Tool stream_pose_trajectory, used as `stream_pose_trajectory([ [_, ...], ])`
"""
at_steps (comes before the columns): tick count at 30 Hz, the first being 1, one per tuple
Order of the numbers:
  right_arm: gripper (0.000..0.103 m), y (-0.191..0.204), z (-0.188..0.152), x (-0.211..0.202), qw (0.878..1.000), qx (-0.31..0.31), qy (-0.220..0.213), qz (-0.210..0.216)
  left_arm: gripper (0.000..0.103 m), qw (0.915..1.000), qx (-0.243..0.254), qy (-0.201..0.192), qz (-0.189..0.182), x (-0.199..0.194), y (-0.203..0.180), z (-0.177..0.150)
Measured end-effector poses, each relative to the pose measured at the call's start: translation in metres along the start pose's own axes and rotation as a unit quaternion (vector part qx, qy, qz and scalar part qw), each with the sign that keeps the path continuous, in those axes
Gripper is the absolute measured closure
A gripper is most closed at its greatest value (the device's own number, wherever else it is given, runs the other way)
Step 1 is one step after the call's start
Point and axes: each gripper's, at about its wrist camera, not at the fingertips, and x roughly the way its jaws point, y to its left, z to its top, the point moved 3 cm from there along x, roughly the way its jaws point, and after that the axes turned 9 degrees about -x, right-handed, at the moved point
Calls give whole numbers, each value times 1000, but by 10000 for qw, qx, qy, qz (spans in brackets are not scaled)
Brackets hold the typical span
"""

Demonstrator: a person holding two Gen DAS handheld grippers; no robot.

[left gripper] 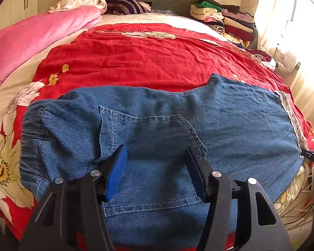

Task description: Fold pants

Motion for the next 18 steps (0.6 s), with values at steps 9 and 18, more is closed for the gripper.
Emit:
stream_pose_trajectory([
  [9,61,-3,14,-48,9957,-291,-495,-733,28,9993,61,-359,-76,-31,-9,6],
  [18,44,73,56,-35,9810,-1511,-1085,-552,17,9968,581,-376,-388,-32,-70,34],
])
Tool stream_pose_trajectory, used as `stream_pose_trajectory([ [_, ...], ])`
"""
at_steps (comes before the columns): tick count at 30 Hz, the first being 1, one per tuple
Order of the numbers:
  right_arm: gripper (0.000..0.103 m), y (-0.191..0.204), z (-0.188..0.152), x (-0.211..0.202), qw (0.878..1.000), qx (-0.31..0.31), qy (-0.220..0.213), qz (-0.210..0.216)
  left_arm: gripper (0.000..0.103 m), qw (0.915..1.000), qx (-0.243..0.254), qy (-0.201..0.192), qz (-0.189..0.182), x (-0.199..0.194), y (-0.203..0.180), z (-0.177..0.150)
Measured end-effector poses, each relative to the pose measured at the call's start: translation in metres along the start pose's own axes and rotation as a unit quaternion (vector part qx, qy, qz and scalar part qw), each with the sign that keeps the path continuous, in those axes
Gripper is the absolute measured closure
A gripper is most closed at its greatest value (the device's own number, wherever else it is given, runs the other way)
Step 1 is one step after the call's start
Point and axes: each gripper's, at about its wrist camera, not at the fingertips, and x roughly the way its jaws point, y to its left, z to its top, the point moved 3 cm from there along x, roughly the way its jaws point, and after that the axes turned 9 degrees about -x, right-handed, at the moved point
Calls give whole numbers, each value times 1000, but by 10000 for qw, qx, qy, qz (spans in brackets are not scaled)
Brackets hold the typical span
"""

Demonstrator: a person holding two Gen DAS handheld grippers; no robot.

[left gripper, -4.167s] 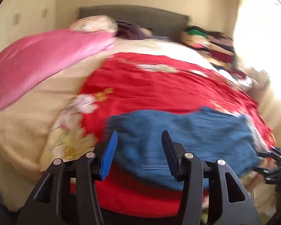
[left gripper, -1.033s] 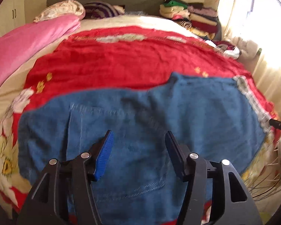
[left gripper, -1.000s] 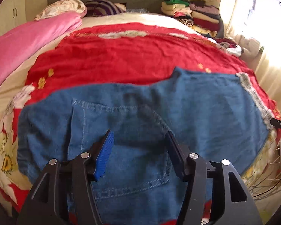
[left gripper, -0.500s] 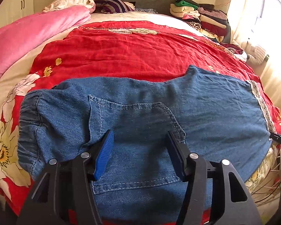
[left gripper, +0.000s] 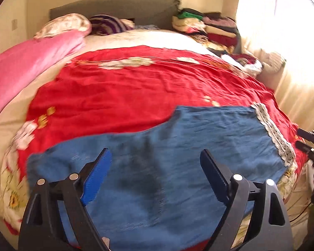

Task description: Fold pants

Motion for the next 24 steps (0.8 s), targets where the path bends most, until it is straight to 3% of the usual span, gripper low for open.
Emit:
stream_pose_trajectory([
  [7,43,62,9,52,9970,-529,321,460,17,9979,162,604,-168,53,-24,-10],
  [10,40,69,4,66,9957,-662,574,308,14,9949,311,771,574,72,-8,-19],
  [13,37,47,-13,82,9935,-329,1089,74,14,9971,-29,674,356,68,14,-24],
  [16,37,27,-25,75,9943,5,1047,189,15,9981,-90,564,229,62,23,-27],
  [20,34,30,-25,73,9946,26,1030,153,15,9980,-17,578,251,57,19,-32],
  [22,32,29,-24,69,9943,165,1032,210,7,9976,10,673,172,49,17,-35],
  [24,31,24,-22,63,9943,383,945,304,7,9977,-17,659,150,44,17,-32],
])
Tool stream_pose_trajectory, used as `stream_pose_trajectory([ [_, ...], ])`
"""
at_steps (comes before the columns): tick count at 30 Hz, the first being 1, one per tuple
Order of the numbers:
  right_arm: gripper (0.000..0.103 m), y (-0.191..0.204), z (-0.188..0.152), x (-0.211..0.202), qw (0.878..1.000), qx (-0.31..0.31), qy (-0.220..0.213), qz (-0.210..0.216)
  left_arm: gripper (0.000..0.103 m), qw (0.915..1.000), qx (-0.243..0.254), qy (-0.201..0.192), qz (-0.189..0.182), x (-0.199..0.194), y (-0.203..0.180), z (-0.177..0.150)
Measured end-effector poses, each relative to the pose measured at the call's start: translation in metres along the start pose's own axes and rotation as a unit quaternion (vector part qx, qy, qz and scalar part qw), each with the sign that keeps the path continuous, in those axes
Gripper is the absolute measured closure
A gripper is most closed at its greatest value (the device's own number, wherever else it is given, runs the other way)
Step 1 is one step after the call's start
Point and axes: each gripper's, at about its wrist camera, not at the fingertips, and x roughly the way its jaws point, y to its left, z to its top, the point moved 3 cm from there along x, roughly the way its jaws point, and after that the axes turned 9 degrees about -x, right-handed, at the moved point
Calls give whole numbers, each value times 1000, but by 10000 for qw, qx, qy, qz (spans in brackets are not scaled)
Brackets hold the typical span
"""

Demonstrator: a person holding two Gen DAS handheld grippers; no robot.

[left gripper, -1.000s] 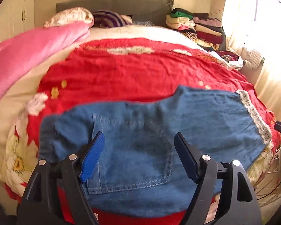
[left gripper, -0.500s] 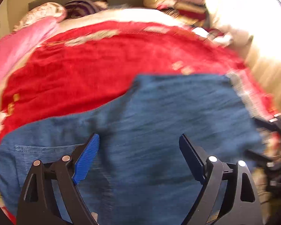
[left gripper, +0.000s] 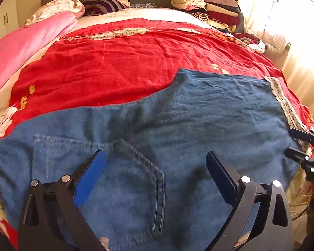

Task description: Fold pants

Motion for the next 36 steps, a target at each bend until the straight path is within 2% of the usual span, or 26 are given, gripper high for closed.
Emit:
stream_pose_trajectory([
  [3,28,-5,2,-16,9997,102,-203,43,6,9999,-28,-58,-93,-13,-2,0],
  [8,16,-14,6,-52,9981,122,-568,-223,5,9994,134,-267,-177,-36,-18,3],
  [20,10,-45,6,-105,9900,393,-1187,-653,4,9959,449,-645,-455,-77,-61,30],
  [28,9,-64,-3,-118,9853,649,-1351,-816,4,9940,696,-661,-516,-68,-92,71],
  [36,9,-76,-24,-93,9871,994,-1081,-638,5,9845,1503,-527,-737,-22,-163,103],
])
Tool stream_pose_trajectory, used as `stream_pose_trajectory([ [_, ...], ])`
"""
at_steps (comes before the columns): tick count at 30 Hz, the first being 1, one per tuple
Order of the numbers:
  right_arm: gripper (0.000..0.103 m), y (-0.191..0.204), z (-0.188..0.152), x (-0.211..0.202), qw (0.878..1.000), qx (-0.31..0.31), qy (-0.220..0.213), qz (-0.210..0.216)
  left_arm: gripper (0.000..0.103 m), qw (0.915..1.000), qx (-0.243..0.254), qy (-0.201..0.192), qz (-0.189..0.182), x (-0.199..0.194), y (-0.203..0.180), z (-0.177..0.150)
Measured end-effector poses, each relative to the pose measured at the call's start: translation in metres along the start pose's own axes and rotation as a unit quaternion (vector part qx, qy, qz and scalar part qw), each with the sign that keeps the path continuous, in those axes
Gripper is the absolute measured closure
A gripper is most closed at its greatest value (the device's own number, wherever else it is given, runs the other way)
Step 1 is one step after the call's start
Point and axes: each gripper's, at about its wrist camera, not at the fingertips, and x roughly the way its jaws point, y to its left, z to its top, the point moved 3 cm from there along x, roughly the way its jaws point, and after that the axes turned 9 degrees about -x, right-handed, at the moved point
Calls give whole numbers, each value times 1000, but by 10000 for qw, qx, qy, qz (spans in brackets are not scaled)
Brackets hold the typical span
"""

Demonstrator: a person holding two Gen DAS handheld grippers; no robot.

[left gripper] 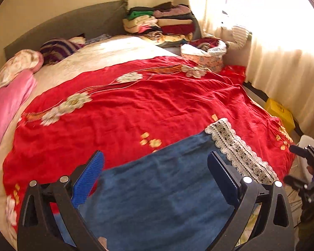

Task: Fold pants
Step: 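Grasp the lace hem with the right gripper while the left gripper grasps the lace too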

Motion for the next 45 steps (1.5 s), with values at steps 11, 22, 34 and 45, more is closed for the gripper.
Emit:
stream_pose_trajectory([
  [11,9,2,-24,31,9981,368,330,367,6,9942,637,639,-594,106,-58,15],
  [22,9,-2,-35,57,9929,838,687,489,33,9846,427,1328,-1051,161,-72,4],
  [34,77,15,-34,63,9938,491,540,842,78,9830,912,1196,-1056,154,-97,-16],
  [45,85,73,13,14,9888,-364,-329,1406,92,9732,-340,364,-2245,90,-25,0],
])
